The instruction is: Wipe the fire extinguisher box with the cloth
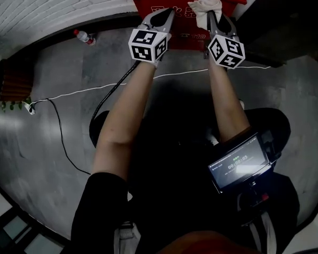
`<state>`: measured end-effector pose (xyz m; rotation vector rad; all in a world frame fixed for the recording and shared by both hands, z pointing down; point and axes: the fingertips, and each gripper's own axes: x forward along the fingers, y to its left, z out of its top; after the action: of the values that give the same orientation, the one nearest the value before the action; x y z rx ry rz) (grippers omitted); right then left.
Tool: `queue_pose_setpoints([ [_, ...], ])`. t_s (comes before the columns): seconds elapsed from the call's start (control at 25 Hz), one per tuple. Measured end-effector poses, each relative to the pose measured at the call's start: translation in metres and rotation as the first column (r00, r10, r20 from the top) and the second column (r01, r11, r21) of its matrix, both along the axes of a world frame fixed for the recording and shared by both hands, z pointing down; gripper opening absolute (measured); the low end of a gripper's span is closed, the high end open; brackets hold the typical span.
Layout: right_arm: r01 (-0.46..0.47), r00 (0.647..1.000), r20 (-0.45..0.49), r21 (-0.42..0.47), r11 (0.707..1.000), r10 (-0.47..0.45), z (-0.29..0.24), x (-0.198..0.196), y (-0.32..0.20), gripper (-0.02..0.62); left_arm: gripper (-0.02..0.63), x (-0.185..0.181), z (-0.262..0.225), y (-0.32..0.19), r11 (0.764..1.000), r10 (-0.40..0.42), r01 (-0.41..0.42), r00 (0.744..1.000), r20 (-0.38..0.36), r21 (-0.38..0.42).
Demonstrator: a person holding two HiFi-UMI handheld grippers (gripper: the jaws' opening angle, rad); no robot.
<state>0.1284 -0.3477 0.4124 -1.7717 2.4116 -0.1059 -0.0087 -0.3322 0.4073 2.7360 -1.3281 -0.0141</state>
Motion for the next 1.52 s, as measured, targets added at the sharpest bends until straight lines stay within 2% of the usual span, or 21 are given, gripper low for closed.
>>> queue_pose_setpoints([
  [0.2, -0.089, 0.996, -0.007, -0.001, 0.996, 0.089, 0.004, 0.045, 0.0, 0.1, -0.002, 0.011, 0.01, 0.0, 0.999, 0.033, -0.033, 0.999, -0.003, -0.006],
  [0.32, -0.145, 0.989, 0.018, -0.029, 0.989, 0.146, 0.011, 0.068, 0.002, 0.098, -0.002, 0.014, 0.017, 0.004, 0.999, 0.05, -0.05, 0.999, 0.009, -0.011],
  [0.48, -0.143, 0.986, 0.081, -0.028, 0.989, 0.144, 0.015, 0.068, 0.014, 0.098, -0.002, 0.01, 0.019, 0.011, 0.999, 0.045, -0.045, 0.999, -0.001, -0.013],
  [0.6, -0.082, 0.992, 0.1, 0.023, 0.996, 0.08, 0.009, 0.038, 0.028, 0.097, 0.0, -0.004, 0.024, 0.014, 1.0, 0.009, -0.009, 1.0, -0.004, -0.024],
  [0.72, 0.019, 0.995, 0.101, 0.043, 0.999, -0.023, 0.01, -0.008, 0.038, 0.097, -0.001, -0.024, 0.031, 0.018, 0.999, -0.035, 0.034, 0.999, -0.019, -0.043],
  [0.88, 0.156, 0.985, 0.077, 0.011, 0.988, -0.156, 0.026, -0.073, 0.043, 0.097, -0.002, -0.054, 0.04, 0.027, 0.996, -0.077, 0.076, 0.997, -0.026, -0.051],
  [1.0, 0.223, 0.973, 0.066, -0.026, 0.974, -0.221, 0.044, -0.11, 0.04, 0.097, -0.002, -0.075, 0.048, 0.028, 0.992, -0.114, 0.113, 0.993, -0.026, -0.062],
  [1.12, 0.268, 0.962, 0.066, -0.059, 0.962, -0.264, 0.061, -0.139, 0.035, 0.097, -0.002, -0.089, 0.063, 0.028, 0.987, -0.14, 0.141, 0.99, 0.021, -0.078],
  [1.28, 0.312, 0.949, 0.064, -0.087, 0.946, -0.308, 0.068, -0.167, 0.031, 0.097, -0.002, -0.092, 0.07, 0.031, 0.987, -0.126, 0.134, 0.987, 0.095, -0.084],
  [1.52, 0.322, 0.947, 0.047, -0.122, 0.939, -0.318, 0.09, -0.187, 0.011, 0.097, -0.002, -0.094, 0.084, 0.02, 0.984, -0.136, 0.146, 0.985, 0.107, -0.103],
])
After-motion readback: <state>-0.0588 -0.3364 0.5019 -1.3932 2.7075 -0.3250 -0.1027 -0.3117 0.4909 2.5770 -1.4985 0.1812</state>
